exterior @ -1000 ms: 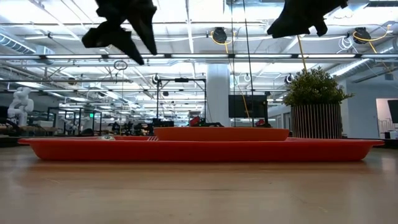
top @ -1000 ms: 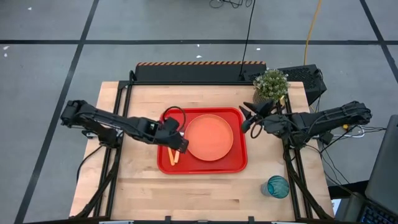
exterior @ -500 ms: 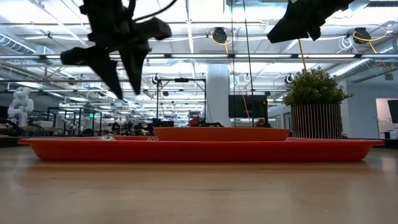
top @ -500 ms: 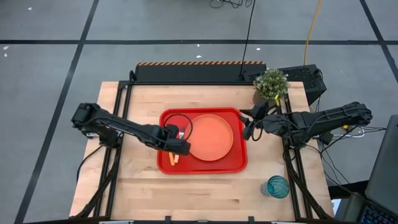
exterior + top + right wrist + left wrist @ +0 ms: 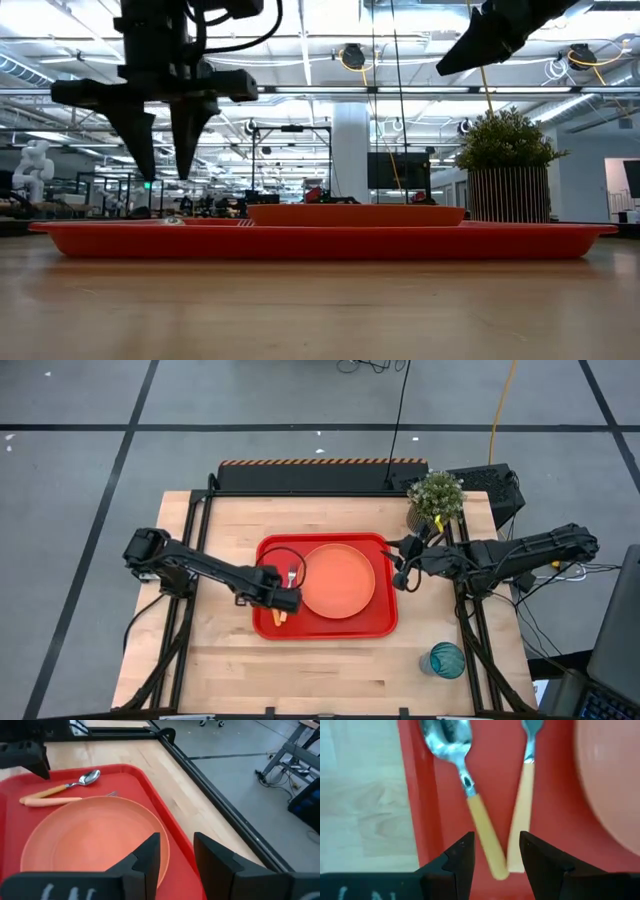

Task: Pick and place plate/cup/fork/spoon on tray
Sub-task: Put the yellow spoon on the orange serving tray

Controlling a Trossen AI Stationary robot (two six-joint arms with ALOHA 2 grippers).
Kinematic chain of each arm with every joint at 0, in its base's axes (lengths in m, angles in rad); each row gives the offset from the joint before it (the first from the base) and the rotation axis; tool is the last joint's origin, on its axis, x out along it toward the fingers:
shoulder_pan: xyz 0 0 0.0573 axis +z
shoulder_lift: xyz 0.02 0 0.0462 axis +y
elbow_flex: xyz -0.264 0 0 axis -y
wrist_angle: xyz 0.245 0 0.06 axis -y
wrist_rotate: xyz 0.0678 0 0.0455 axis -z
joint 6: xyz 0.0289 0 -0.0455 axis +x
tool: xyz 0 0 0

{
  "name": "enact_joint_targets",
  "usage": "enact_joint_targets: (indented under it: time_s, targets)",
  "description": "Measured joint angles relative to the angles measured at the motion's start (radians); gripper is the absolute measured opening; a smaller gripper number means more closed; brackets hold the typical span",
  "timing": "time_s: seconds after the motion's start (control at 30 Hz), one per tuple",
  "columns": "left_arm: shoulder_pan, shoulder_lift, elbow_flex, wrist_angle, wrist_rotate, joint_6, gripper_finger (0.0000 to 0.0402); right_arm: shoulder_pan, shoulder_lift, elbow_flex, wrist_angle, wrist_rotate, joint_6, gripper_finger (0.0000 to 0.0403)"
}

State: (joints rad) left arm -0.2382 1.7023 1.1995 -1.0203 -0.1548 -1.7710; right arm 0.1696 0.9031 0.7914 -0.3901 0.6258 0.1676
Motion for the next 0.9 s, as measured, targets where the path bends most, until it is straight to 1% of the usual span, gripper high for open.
enact_joint_targets:
  time_s: [0.1,0.37,0.73,0.9]
  targets:
    - [-0.001,0.024,0.000,0.001,0.018,-0.019,0.0157,0.000,0.000,0.000,-0.005,0.000,-0.010,0.0110]
    - [0.006,0.068,0.000,0.025,0.024,-0.019,0.0157,0.000,0.000,0.000,-0.005,0.000,-0.023,0.0110]
    - [0.017,0.137,-0.001,-0.002,0.026,0.000,0.0157,0.000,0.000,0.000,-0.014,-0.002,-0.012,0.0110]
    - [0.039,0.147,0.000,0.000,0.024,0.019,0.0157,0.000,0.000,0.000,-0.021,-0.002,-0.001,0.0110]
